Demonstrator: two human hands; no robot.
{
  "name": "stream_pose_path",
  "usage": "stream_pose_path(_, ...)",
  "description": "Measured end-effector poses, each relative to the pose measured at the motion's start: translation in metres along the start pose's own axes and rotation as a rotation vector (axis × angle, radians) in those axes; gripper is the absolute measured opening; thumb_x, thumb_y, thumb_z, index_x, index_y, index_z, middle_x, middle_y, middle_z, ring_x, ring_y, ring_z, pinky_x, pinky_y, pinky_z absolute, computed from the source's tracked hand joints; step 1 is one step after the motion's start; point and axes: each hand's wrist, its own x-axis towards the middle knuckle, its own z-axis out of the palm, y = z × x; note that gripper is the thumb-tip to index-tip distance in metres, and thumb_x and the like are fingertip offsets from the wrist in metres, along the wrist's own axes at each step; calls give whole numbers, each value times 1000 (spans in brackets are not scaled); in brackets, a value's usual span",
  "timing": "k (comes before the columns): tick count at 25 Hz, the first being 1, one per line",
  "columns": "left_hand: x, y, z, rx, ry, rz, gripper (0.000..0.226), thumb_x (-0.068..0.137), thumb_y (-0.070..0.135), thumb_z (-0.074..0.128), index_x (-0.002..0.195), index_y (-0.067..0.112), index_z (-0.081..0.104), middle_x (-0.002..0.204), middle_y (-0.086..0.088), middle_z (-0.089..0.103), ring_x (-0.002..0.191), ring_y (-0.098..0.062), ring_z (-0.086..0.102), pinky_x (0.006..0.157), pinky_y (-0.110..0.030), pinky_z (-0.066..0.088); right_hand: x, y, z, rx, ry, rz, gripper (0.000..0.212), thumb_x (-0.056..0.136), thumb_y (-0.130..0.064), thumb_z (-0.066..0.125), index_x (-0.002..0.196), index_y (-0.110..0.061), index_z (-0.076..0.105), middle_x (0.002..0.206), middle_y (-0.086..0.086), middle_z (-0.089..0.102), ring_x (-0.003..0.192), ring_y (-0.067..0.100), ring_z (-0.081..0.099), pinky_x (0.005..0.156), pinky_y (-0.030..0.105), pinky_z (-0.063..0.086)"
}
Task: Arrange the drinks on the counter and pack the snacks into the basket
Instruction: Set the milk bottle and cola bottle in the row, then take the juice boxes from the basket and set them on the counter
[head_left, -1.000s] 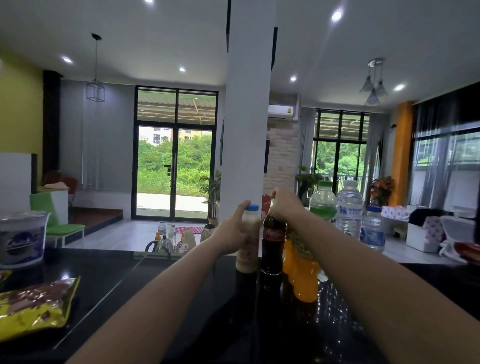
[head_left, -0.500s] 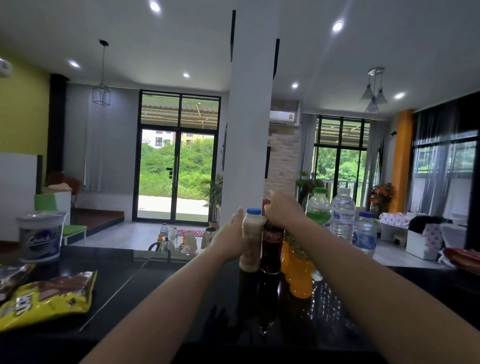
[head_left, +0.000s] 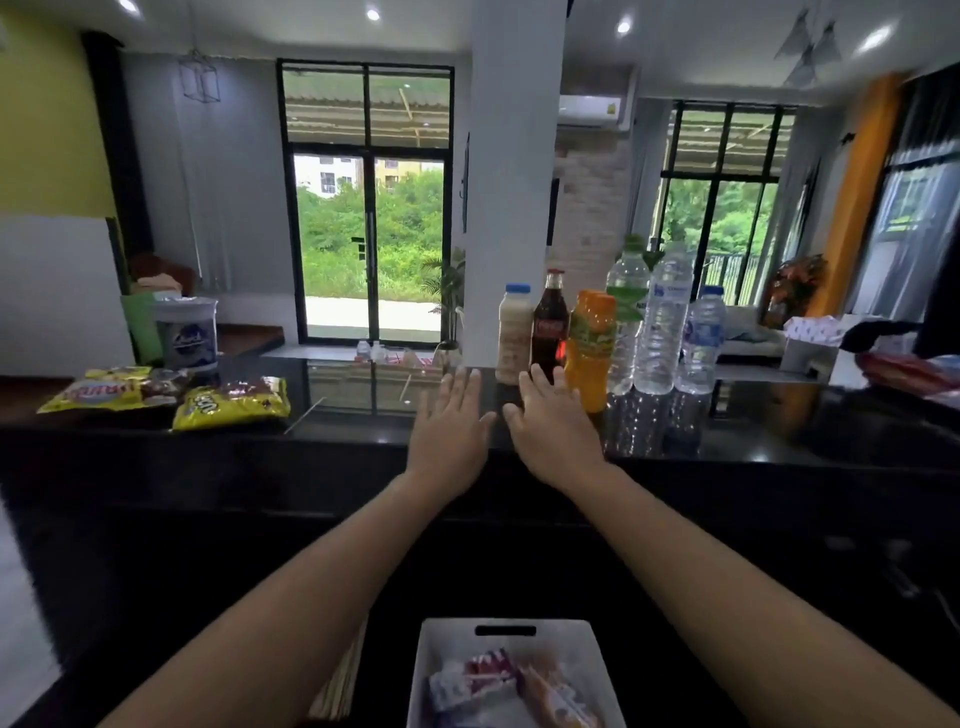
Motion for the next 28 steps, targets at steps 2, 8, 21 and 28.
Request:
stream_pose_path(2,-50,4,4,-36,45,20,58,101,39,25,151,13,11,159,-7,9,147,-21,5,117,-45,6,-44,0,15,19,6,-46,58,102,-38,28,153,-12,18,162,5,11,150,26,0,118,40,2)
stream_pose_path(8,-167,4,42,49,-25,31,56,99,36,30,149,12,19,157,-9,17,146,-22,11,116,-42,7,-152,20,79,47,-57,-86,57,102,-37,32,152,-12,23,161,3,16,150,23,4,116,35,2)
stream_pose_path(21,-224,-27,148,63,-789,-122,67,98,37,37,151,11,5,159,-11,8,145,-26,12,116,-49,12,-220,100,199,-220,-571,114,53,101,-44,32,150,-26,25,155,14,25,143,34,21,113,45,24)
stream_pose_path(28,-212,-26,180,20,-934,-117,66,93,25,53,149,17,20,151,-12,31,134,-30,37,107,-40,36,-215,118,240,-21,-666,425,63,97,-44,45,150,-16,26,151,13,36,130,30,45,105,35,40)
